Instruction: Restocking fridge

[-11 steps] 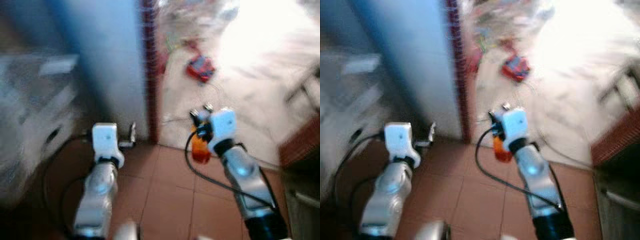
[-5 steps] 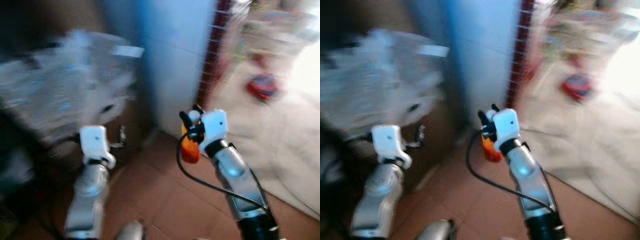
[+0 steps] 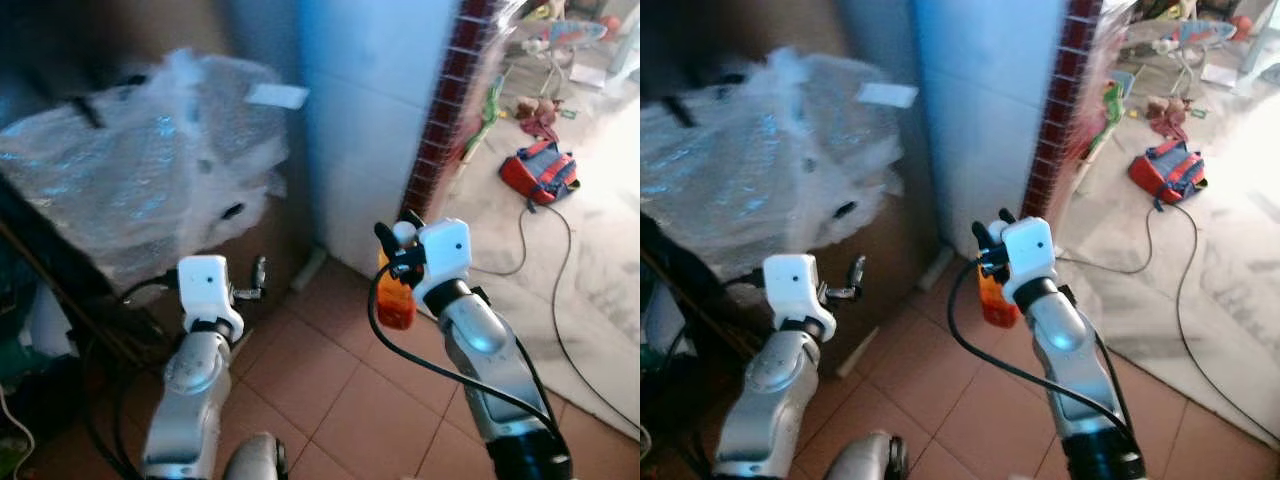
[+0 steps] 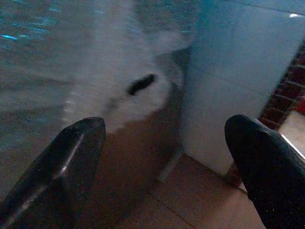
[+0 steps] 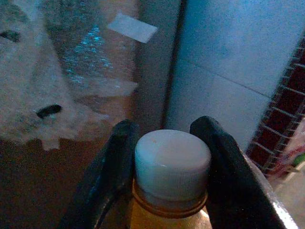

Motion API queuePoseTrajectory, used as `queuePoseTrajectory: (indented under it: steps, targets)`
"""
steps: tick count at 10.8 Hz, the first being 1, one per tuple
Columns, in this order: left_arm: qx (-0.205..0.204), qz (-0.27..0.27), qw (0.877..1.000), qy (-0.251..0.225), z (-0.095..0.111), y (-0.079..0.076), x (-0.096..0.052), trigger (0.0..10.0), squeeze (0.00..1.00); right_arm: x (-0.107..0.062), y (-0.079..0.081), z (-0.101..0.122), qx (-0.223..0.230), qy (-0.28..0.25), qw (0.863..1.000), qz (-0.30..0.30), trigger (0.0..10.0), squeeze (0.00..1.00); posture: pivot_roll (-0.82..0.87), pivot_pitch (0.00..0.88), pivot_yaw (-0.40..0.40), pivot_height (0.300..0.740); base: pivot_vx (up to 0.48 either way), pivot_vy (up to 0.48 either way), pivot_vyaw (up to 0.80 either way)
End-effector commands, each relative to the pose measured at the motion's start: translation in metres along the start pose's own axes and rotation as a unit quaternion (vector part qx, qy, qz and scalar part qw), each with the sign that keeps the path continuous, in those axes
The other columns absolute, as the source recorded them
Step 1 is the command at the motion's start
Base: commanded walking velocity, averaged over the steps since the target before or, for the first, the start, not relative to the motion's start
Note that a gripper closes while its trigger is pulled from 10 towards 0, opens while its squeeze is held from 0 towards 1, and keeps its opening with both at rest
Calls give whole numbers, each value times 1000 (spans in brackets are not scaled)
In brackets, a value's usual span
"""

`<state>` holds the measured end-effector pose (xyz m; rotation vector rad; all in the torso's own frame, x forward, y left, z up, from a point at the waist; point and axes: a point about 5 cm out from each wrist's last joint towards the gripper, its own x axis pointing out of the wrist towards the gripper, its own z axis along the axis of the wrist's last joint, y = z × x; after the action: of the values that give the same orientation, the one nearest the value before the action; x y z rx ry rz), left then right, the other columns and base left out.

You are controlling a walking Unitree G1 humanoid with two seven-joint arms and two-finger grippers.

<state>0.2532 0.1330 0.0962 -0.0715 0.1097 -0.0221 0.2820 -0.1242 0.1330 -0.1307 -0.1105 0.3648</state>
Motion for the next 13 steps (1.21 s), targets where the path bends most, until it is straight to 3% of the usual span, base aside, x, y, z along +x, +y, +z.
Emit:
queuePoseTrajectory:
  steps: [1, 3, 6, 11, 13]
  targets:
    - [-1, -6, 1000, -6, 2, 0, 0, 10000, 0, 1, 2, 7, -1, -16, 1000, 6, 10000, 0, 12, 49, 14, 740, 0, 480, 0]
    - [1, -10, 1000, -7, 3, -1, 1, 10000, 0, 1, -1, 6, 5, -11, 1000, -1, 10000, 0, 8, 47, 14, 740, 0, 480, 0]
    - [2, -11, 1000, -8, 3, -2, 2, 10000, 0, 2, -2, 6, 4, -7, 1000, -4, 10000, 0, 5, 44, 12, 740, 0, 480, -750]
    - [3, 5, 1000, 6, 0, -1, 4, 10000, 0, -1, -1, 5, 2, -5, 1000, -4, 10000, 0, 5, 43, 11, 740, 0, 480, 0]
    - [17, 2, 1000, -20, 5, 0, 3, 10000, 0, -2, -2, 4, 1, -4, 1000, -6, 10000, 0, 7, 41, 12, 740, 0, 238, 0]
